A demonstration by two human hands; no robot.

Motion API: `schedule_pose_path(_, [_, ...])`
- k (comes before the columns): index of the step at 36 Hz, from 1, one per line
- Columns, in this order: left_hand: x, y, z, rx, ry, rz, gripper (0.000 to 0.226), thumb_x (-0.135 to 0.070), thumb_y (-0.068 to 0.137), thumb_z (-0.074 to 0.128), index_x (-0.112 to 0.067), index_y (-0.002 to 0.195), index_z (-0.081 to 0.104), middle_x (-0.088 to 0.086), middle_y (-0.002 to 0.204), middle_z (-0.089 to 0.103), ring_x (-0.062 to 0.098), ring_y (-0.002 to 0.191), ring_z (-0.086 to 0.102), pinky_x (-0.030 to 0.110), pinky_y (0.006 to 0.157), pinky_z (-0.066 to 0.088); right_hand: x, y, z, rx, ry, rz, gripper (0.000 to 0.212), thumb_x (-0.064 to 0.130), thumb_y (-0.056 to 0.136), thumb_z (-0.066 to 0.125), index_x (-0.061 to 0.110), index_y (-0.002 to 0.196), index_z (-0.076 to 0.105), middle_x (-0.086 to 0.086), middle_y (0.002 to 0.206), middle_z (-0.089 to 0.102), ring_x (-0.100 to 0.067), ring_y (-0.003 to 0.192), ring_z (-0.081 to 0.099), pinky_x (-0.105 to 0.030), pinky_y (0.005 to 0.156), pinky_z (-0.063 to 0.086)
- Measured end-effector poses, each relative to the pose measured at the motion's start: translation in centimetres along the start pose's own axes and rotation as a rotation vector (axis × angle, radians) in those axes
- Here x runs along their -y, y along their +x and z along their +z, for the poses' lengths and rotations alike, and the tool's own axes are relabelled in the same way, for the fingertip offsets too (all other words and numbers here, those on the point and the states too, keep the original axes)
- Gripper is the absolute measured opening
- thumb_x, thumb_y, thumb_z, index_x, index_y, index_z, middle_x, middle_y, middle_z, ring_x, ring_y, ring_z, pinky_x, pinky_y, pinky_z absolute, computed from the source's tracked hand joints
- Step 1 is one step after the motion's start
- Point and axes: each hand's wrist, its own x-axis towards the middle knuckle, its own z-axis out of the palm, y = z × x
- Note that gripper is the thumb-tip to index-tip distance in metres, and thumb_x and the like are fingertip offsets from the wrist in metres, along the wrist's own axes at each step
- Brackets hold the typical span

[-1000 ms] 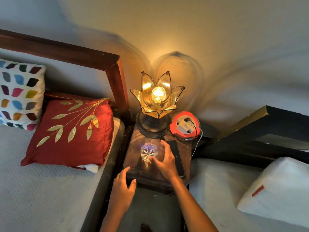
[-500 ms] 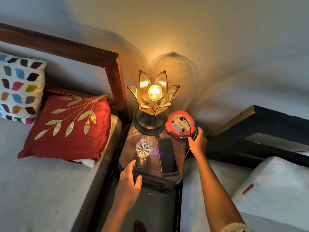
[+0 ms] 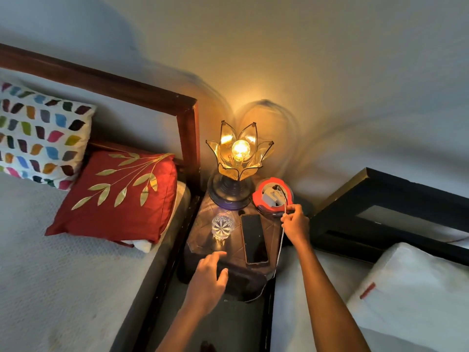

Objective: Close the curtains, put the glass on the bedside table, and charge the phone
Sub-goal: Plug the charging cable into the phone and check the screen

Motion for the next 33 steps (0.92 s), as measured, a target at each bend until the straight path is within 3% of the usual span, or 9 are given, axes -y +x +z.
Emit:
schedule_pose_path(3, [-1.4, 0.3, 0.9, 0.048, -0.003, 0.036, 0.036, -0.025, 0.092, 0.052, -0.027, 0.128, 0.047, -0.004, 0.128, 0.053, 0.008, 0.118, 0.049, 0.020, 0.098, 0.038, 1.5, -0.8, -0.8, 0.000, 0.126, -0.034, 0.024, 0.008, 0.087, 0.059, 0.009, 0.111, 0.054, -0.014, 0.104, 0.068, -0.022, 0.075, 0.067, -0.032, 0.059, 0.058])
schedule_pose_path(6, [-3.1, 1.3, 2.4, 0.110, -0.065, 0.046, 0.044, -0.023, 0.091, 0.056, -0.023, 0.133, 0.045, -0.002, 0.134, 0.051, 0.009, 0.122, 0.047, 0.022, 0.102, 0.040, 2.8, -1.1, -1.2, 0.008, 0.243, -0.020, 0.036, 0.006, 0.085, 0.063, 0.007, 0.119, 0.052, -0.015, 0.118, 0.061, -0.024, 0.088, 0.067, -0.037, 0.064, 0.060])
schedule_pose_path(12, [-5.5, 3.4, 5.2, 0.287, -0.266, -0.160, 0.081, -0.026, 0.088, 0.062, -0.013, 0.149, 0.010, 0.008, 0.155, 0.017, 0.020, 0.136, 0.034, 0.029, 0.108, 0.031, 5.1, -1.4, -1.4, 0.191, 0.750, 0.295, 0.045, -0.002, 0.088, 0.057, 0.002, 0.130, 0.042, -0.017, 0.111, 0.060, -0.013, 0.068, 0.063, -0.025, 0.051, 0.056])
schedule_pose_path(16, [-4.7, 4.4, 6.6, 0.217, -0.276, -0.218, 0.092, -0.027, 0.084, 0.066, -0.021, 0.149, 0.001, 0.010, 0.153, 0.018, 0.025, 0.137, 0.030, 0.037, 0.110, 0.032, 5.0, -0.9, -1.2, 0.206, 0.853, 0.349, 0.044, -0.002, 0.089, 0.055, 0.000, 0.131, 0.043, -0.025, 0.124, 0.057, -0.016, 0.072, 0.065, -0.022, 0.046, 0.053])
schedule_pose_path(20, [-4.0, 4.9, 6.5, 0.060, -0.178, -0.237, 0.074, -0.022, 0.087, 0.060, -0.031, 0.145, 0.014, 0.008, 0.135, 0.032, 0.026, 0.117, 0.051, 0.038, 0.095, 0.048, 4.9, -1.0, -1.7, 0.232, 0.963, 0.405, 0.044, -0.003, 0.090, 0.054, -0.003, 0.132, 0.042, -0.014, 0.082, 0.071, -0.009, 0.051, 0.068, -0.018, 0.041, 0.050])
schedule_pose_path(23, [-3.8, 5.2, 6.3, 0.103, -0.060, -0.244, 0.048, -0.031, 0.089, 0.057, -0.028, 0.135, 0.041, 0.006, 0.128, 0.037, 0.022, 0.113, 0.050, 0.033, 0.089, 0.046, 4.5, -0.7, -1.8, 0.251, 1.022, 0.434, 0.041, -0.002, 0.089, 0.054, -0.005, 0.130, 0.045, -0.004, 0.055, 0.071, -0.008, 0.048, 0.067, -0.018, 0.043, 0.052])
schedule_pose_path(26, [-3.9, 5.6, 6.7, 0.148, -0.063, -0.212, 0.029, -0.033, 0.088, 0.059, -0.027, 0.117, 0.058, 0.005, 0.123, 0.042, 0.021, 0.111, 0.050, 0.033, 0.091, 0.046, 4.7, -1.0, -2.0, 0.253, 1.073, 0.429, 0.037, -0.002, 0.088, 0.056, -0.007, 0.124, 0.051, -0.007, 0.061, 0.072, -0.011, 0.054, 0.069, -0.018, 0.049, 0.056])
schedule_pose_path(30, [-4.6, 6.0, 7.1, 0.171, -0.104, -0.129, 0.019, -0.029, 0.086, 0.064, -0.019, 0.103, 0.065, 0.003, 0.112, 0.058, 0.018, 0.103, 0.057, 0.032, 0.085, 0.048, 4.7, -1.2, -2.1, 0.276, 1.158, 0.446, 0.024, -0.004, 0.089, 0.054, -0.005, 0.113, 0.056, -0.018, 0.101, 0.062, -0.018, 0.079, 0.063, -0.022, 0.056, 0.058])
schedule_pose_path(33, [-4.8, 6.3, 6.8, 0.176, -0.117, -0.095, 0.008, -0.023, 0.083, 0.067, -0.019, 0.089, 0.068, 0.001, 0.097, 0.068, 0.017, 0.091, 0.063, 0.035, 0.080, 0.052, 4.2, -1.8, -2.1, 0.318, 1.179, 0.442, 0.014, -0.007, 0.092, 0.046, 0.002, 0.094, 0.057, -0.011, 0.093, 0.059, -0.017, 0.081, 0.061, -0.020, 0.057, 0.058])
